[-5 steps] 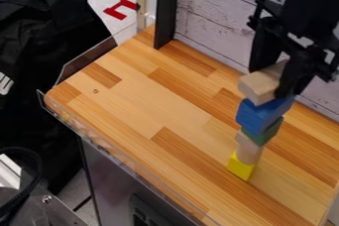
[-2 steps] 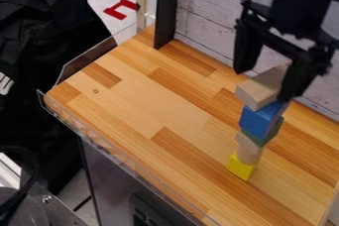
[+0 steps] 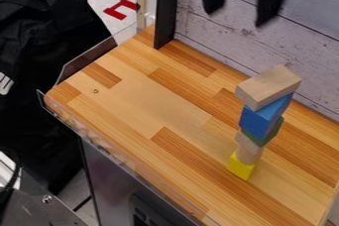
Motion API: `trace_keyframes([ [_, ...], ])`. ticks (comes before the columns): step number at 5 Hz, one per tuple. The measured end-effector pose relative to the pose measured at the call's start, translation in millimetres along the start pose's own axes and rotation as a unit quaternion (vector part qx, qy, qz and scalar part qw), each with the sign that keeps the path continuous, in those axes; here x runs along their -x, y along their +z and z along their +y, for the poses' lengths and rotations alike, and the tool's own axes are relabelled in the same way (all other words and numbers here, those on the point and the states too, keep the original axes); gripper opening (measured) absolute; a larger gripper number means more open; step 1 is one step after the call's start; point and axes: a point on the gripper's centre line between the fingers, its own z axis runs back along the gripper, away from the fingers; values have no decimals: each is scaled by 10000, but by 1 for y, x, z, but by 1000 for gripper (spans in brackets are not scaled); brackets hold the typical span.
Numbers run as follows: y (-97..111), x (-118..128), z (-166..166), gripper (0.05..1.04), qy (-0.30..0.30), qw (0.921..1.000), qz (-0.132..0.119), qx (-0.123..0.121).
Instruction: Put the rectangle on top of the tower
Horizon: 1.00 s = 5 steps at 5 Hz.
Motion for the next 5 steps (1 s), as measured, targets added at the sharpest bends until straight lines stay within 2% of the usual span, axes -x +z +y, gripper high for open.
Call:
trace_keyframes([
  [1, 4, -3, 30, 999, 255, 9995, -50, -164],
  [2, -14, -6, 48, 999, 37, 9986, 228, -480],
  [3, -39, 7, 49, 999, -273, 9941, 536, -902],
  [4, -53, 15, 37, 999, -446, 9917, 706, -978],
  [5, -57, 13, 32, 999, -393, 9931, 629, -908],
])
